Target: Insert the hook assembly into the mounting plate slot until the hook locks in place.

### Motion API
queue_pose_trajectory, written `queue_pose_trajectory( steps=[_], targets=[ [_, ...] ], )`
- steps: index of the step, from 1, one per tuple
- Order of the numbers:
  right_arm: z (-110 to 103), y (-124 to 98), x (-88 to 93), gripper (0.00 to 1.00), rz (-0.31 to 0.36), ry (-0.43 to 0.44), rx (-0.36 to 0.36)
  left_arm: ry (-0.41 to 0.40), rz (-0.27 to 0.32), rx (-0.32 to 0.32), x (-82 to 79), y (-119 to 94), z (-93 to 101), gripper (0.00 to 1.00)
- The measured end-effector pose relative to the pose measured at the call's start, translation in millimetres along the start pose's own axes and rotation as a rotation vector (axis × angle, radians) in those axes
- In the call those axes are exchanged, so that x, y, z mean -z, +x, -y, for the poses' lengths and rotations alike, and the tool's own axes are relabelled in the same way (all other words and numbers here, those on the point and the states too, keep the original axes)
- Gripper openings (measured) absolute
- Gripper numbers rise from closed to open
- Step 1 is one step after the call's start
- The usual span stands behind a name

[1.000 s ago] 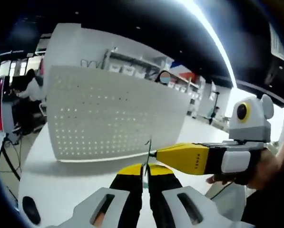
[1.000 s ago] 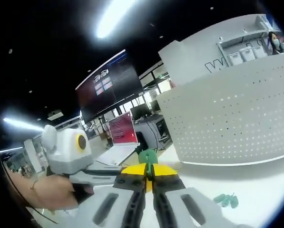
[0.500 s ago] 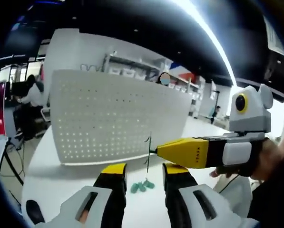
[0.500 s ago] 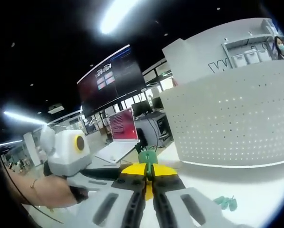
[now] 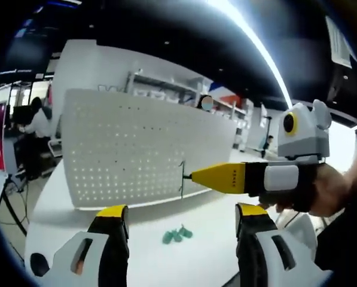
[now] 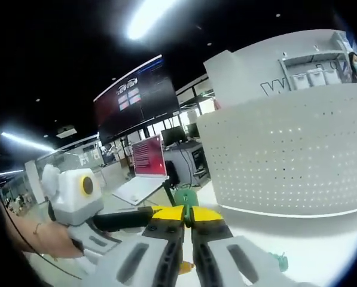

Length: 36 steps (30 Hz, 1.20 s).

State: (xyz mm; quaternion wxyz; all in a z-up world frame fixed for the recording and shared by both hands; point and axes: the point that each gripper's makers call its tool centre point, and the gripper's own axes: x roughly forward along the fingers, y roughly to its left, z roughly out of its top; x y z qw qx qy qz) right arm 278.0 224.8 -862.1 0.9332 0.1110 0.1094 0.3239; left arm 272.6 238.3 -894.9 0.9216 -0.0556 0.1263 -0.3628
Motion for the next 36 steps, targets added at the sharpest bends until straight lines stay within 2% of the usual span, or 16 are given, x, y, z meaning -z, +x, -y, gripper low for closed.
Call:
queue_pose_trajectory(
  steps=[10, 22, 24, 28, 32, 35, 36],
  targets=[
    [5, 4, -4.4, 0.00, 0.022, -0.006, 0.019, -0.010, 0.008, -0.011, -3.6, -2, -3.5, 0.88],
    [15, 12, -14.5, 0.00, 0.063, -0.021, 0.059, -0.020, 0.024, -0.023, -8.3, -5, -10.9, 0.93],
    [18, 16, -14.1, 0.00, 0.070, -0.024, 0.066, -0.027, 0.042, -0.026, -11.8, -6, -12.1, 0.94],
    [23, 21, -11.2, 0.00, 0.073, -0.023, 0.086, -0.022, 0.040, -0.035, -11.9, -6, -15.6, 0.97],
    [32, 24, -14.6, 0.00, 0.094, -0.036, 0.121, -0.027, 0.038, -0.037, -10.6, -7, -18.6, 0.97],
    [47, 22, -23.3, 0.00, 0.157, -0.106, 0.189, -0.032, 0.039, -0.047, -9.0, -7, -22.1, 0.99],
    [49, 23, -21.5, 0.00, 0.153, -0.086, 0.192, -0.031, 0.040, -0.050, -8.4, -7, -23.3, 0.99]
  ],
)
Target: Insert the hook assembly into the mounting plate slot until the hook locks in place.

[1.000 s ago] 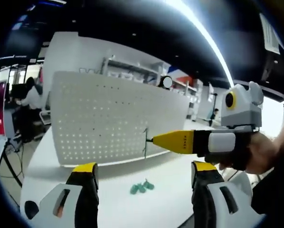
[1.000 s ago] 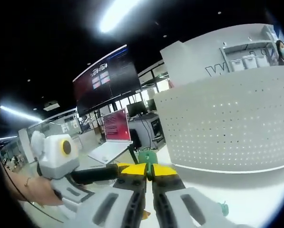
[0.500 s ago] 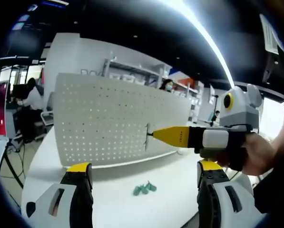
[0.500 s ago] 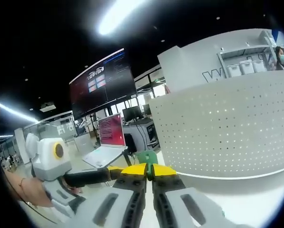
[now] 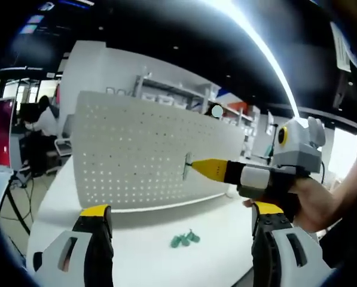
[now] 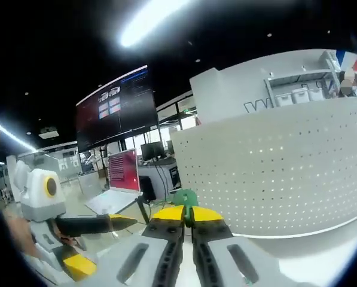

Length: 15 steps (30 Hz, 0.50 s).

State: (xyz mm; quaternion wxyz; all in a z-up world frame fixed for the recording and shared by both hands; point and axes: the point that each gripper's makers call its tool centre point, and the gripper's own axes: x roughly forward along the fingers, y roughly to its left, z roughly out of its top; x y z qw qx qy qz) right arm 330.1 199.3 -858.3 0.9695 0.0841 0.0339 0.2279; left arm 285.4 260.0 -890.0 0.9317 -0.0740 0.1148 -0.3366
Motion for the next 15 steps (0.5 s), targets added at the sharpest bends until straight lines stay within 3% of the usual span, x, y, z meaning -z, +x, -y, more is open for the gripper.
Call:
queue_pose_trajectory(
  steps=[6, 15],
  targets=[
    [25, 10, 0.2, 0.00, 0.016, -0.005, 0.081, -0.011, -0.010, -0.007, 5.4, 0, -5.3, 0.99],
    [65, 28, -16.3, 0.00, 0.066, -0.030, 0.194, 0.015, -0.028, -0.012, 7.9, 3, -7.5, 1.00]
  ],
)
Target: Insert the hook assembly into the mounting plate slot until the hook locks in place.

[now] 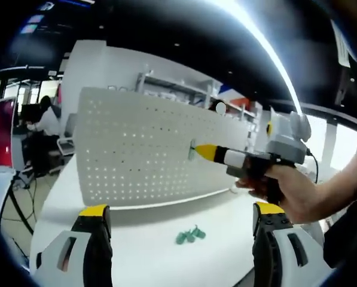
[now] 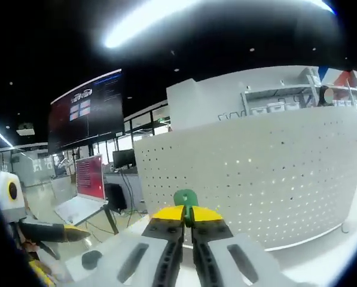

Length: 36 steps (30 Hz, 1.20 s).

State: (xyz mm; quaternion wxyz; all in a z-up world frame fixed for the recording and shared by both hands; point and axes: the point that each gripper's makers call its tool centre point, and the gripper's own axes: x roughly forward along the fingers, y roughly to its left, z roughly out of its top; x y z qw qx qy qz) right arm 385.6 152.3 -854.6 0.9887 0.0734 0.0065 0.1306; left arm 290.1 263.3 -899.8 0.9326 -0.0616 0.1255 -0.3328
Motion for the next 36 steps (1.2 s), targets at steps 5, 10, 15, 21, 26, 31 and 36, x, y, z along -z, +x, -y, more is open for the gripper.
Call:
queue_pose_trajectory(
  steps=[5, 10, 15, 21, 26, 31, 36],
  targets=[
    [21, 18, -9.9, 0.00, 0.021, 0.003, 0.059, -0.008, -0.003, 0.003, 1.8, 1, -1.6, 1.00],
    [37, 32, -24.4, 0.00, 0.049, -0.016, 0.092, -0.014, -0.005, -0.003, 3.9, 2, -6.8, 1.00],
    [51, 44, -35.7, 0.00, 0.072, -0.036, 0.130, -0.011, -0.007, -0.009, 5.7, 2, -10.5, 1.00],
    [63, 57, -47.5, 0.00, 0.105, -0.035, 0.164, -0.014, -0.009, -0.020, 7.1, 2, -17.4, 0.99],
    [71, 65, -52.0, 0.00, 0.119, -0.031, 0.188, -0.017, -0.018, -0.028, 11.8, -1, -21.4, 0.98],
    [80, 68, -56.2, 0.00, 0.129, -0.038, 0.215, -0.029, -0.016, -0.047, 13.5, -5, -27.7, 0.98],
    [89, 75, -65.0, 0.00, 0.146, -0.041, 0.241, -0.039, -0.014, -0.046, 12.6, -4, -29.0, 0.98]
  ],
)
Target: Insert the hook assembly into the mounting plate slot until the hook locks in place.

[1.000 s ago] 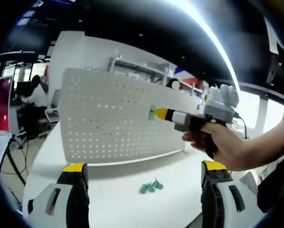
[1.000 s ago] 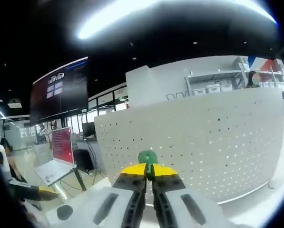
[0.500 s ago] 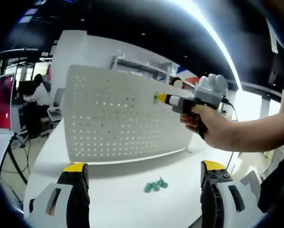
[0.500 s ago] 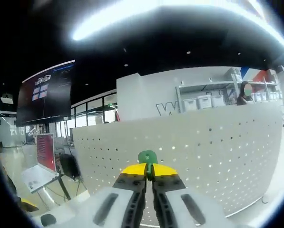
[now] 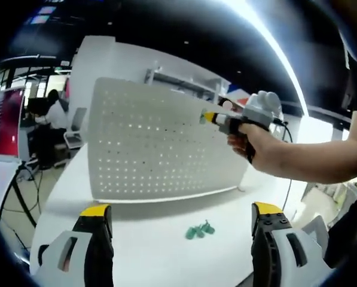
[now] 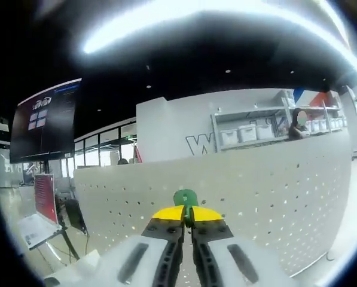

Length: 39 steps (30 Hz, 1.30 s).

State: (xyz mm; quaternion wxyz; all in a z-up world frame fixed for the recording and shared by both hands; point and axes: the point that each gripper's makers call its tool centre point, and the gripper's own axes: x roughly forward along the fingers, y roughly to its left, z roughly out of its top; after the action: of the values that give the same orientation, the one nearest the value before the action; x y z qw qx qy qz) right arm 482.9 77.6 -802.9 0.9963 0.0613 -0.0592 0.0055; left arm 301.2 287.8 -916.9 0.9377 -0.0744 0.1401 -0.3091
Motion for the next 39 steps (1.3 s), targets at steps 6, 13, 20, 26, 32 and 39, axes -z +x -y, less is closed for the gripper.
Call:
queue_pose_trajectory(
  steps=[6, 13, 20, 26, 32, 39],
  targets=[
    [10, 13, -6.8, 0.00, 0.015, 0.006, 0.028, -0.015, 0.008, 0.003, -1.3, 2, -0.8, 0.98],
    [11, 19, -9.4, 0.00, 0.021, 0.013, 0.042, -0.023, 0.005, 0.000, 1.4, 2, -1.5, 0.97],
    [10, 21, -7.1, 0.00, 0.016, 0.030, 0.058, -0.026, 0.010, -0.006, -2.1, 4, -3.7, 0.97],
    [9, 23, -4.8, 0.00, 0.019, -0.020, 0.064, -0.029, 0.007, 0.002, -3.0, 7, -1.6, 0.95],
    [13, 25, -1.9, 0.00, 0.027, -0.001, 0.075, -0.043, 0.014, -0.009, -4.1, 6, -5.5, 0.95],
    [17, 29, 1.4, 0.00, 0.023, 0.013, 0.079, -0.045, 0.012, -0.023, -2.0, 5, -9.6, 0.95]
  ],
)
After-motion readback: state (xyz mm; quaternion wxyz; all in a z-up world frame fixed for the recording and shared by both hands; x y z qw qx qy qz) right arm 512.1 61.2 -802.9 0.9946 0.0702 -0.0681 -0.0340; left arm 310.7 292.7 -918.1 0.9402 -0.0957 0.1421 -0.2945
